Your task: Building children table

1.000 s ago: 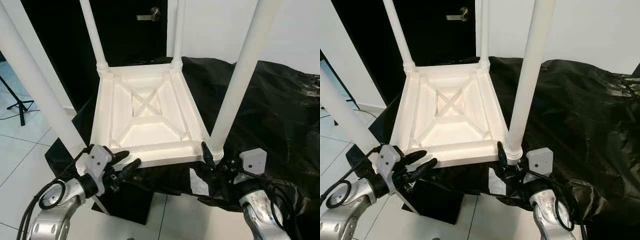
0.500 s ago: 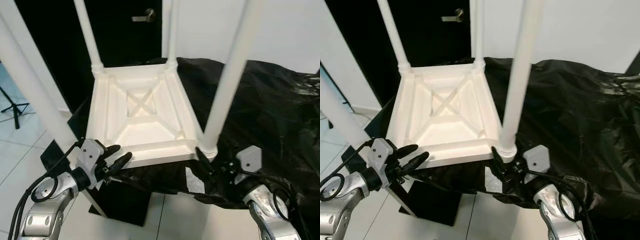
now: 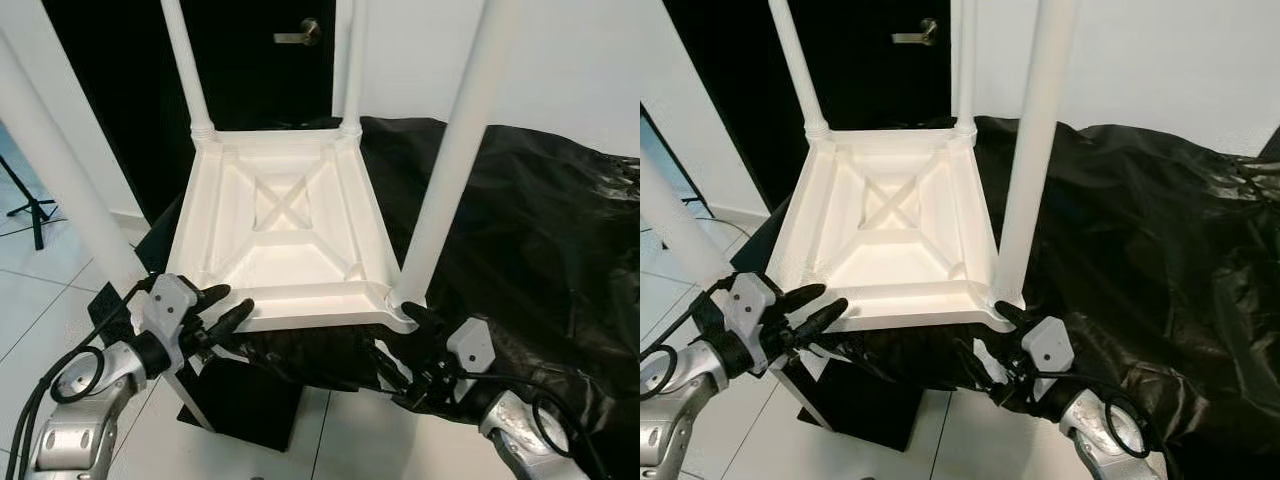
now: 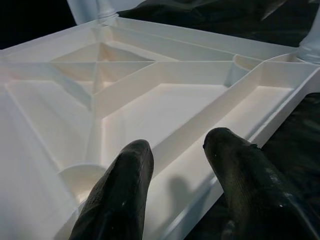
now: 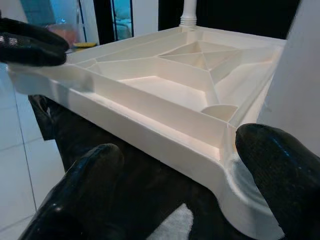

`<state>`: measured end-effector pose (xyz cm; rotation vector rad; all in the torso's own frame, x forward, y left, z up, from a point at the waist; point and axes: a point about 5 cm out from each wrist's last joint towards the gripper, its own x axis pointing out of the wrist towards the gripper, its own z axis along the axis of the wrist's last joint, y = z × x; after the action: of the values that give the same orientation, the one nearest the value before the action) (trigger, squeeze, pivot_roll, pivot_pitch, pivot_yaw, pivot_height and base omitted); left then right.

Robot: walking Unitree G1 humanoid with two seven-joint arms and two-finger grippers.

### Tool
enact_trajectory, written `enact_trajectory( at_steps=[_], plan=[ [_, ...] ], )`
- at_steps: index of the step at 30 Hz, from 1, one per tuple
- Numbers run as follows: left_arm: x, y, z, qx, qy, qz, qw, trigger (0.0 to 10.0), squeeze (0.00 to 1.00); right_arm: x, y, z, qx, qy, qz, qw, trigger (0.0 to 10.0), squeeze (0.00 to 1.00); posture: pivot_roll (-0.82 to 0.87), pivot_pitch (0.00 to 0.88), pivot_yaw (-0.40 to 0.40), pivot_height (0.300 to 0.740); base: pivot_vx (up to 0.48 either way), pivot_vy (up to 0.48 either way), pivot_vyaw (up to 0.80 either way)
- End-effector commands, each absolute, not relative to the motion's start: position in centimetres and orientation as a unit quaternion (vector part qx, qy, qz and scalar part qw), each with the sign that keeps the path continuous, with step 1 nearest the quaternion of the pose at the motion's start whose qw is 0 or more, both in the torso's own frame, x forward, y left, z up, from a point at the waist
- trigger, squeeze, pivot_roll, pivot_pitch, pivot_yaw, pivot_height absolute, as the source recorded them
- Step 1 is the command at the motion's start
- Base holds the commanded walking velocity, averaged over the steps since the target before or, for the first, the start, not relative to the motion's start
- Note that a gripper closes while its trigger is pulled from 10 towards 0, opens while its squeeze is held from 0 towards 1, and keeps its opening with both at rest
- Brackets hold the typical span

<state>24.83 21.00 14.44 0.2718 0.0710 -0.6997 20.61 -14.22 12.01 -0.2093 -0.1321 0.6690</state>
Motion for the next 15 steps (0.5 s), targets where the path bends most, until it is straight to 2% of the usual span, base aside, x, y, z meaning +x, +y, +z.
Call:
enact_trajectory(
  at_steps=[1,4,8,15],
  plan=[
    [24.9,21.7,14.1,0.140,0.042,-0.316,0.937,10.0,0.00,20.6,-14.3,12.0,-0.098,-0.060,0.333,0.936,10.0,0.00,0.06,0.000,-0.027,0.740,0.000,0.000,0.00],
    [25.2,21.9,14.1,0.142,0.042,-0.312,0.938,10.0,0.00,21.4,-14.0,12.1,-0.095,-0.062,0.340,0.934,10.0,0.00,0.06,0.000,-0.023,0.740,0.000,0.000,0.00],
    [26.3,22.0,14.4,0.147,0.036,-0.307,0.940,10.0,0.00,24.3,-12.2,12.6,-0.078,-0.071,0.371,0.923,10.0,0.00,0.07,0.000,-0.021,0.740,0.000,0.000,0.00],
    [27.0,21.6,14.8,0.156,0.025,-0.313,0.937,10.0,0.00,25.9,-10.1,12.4,-0.068,-0.074,0.396,0.912,10.0,0.00,0.08,0.000,-0.040,0.740,0.000,0.000,0.00]
  ],
)
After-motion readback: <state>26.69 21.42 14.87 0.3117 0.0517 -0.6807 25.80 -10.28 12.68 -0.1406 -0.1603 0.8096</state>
